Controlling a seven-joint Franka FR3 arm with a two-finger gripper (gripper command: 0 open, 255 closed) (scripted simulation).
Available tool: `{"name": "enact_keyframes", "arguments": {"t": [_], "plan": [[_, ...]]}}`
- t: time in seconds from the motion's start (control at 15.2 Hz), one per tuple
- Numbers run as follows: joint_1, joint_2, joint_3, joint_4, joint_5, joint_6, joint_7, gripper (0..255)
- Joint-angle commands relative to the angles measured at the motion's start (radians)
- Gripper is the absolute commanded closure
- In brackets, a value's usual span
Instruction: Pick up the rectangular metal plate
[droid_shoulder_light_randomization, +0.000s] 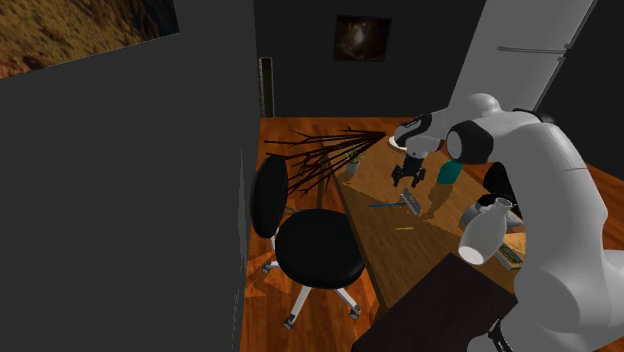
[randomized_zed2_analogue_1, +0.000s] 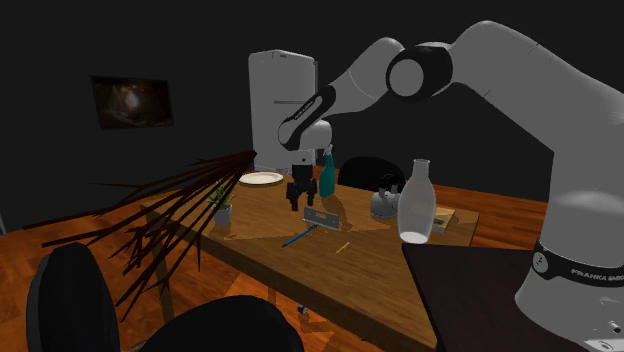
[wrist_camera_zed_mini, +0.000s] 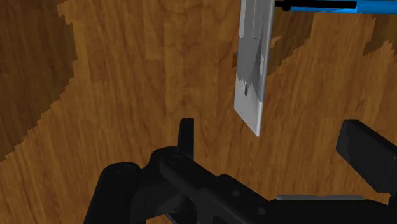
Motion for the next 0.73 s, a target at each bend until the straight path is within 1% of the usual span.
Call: {"name": "enact_keyframes", "arguments": {"t": [0.0, 0.26, 0.4, 0.46, 0.66], "plan": [[-0.005, 0.022, 0.004, 0.013, 0.004, 0.009, -0.002, 0], [-0.011, 0.065, 0.013, 0.027, 0.013, 0.039, -0.007, 0], [-0.011, 0.065, 0.013, 0.027, 0.013, 0.039, -0.007, 0], [-0.011, 0.064, 0.013, 0.025, 0.013, 0.039, -0.007, 255], [-0.01, 0.061, 0.012, 0.02, 0.013, 0.041, -0.007, 255]]}}
